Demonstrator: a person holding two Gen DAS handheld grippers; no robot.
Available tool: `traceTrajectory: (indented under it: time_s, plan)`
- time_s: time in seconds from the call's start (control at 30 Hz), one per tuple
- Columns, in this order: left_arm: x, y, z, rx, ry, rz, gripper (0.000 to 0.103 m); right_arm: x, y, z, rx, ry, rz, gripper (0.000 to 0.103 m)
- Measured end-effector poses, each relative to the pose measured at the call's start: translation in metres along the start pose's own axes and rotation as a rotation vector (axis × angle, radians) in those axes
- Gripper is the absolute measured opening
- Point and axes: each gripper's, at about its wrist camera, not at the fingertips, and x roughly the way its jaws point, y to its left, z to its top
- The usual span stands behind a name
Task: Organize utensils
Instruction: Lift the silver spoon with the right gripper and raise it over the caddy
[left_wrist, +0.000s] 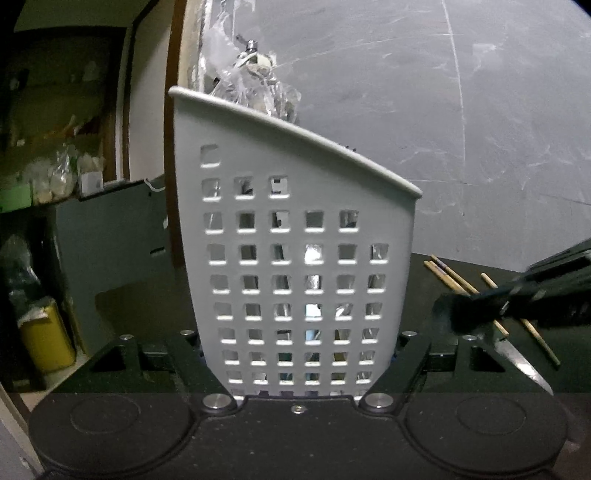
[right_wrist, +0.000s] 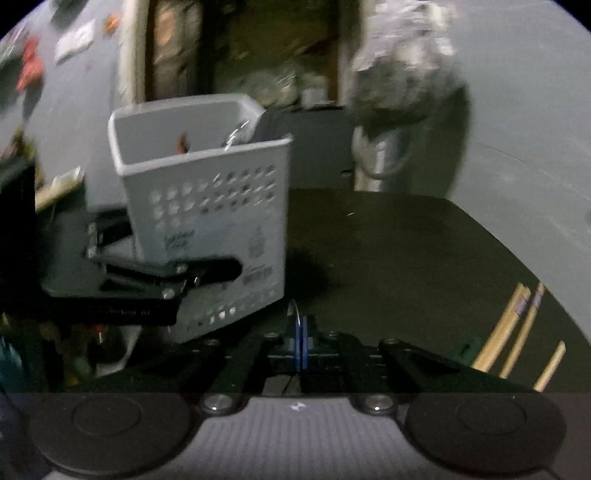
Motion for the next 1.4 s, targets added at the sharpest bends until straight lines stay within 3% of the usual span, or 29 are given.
traceTrajectory:
  time_s: [0.3, 0.5, 0.67, 0.9, 1.07, 1.23, 1.4]
  plan:
    - [0.001, 0.001, 0.002, -0.031, 0.040, 0.005, 0.076, -0.059, -0.005, -0.001, 0.227, -0.292, -0.148, 0.001]
    - [0.002, -0.001, 0.007, -0.043, 0.055, 0.022, 0.076, -0.093, -0.007, 0.016, 0.291, -0.492, -0.220, 0.001]
    - [0.004, -0.002, 0.012, -0.049, 0.058, 0.031, 0.076, -0.110, 0.002, 0.044, 0.229, -0.614, -0.249, 0.002]
    - [0.005, -0.005, 0.012, -0.050, 0.059, 0.038, 0.076, -0.106, 0.026, 0.088, 0.077, -0.752, -0.227, 0.002]
    - [0.005, -0.005, 0.012, -0.049, 0.059, 0.038, 0.076, -0.091, 0.052, 0.094, -0.042, -0.854, -0.195, 0.002]
    - [0.004, -0.004, 0.011, -0.052, 0.056, 0.036, 0.076, -0.070, 0.080, 0.089, -0.148, -0.909, -0.214, 0.002]
    - [0.004, -0.003, 0.012, -0.050, 0.058, 0.034, 0.076, -0.051, 0.085, 0.090, -0.134, -0.903, -0.211, 0.002]
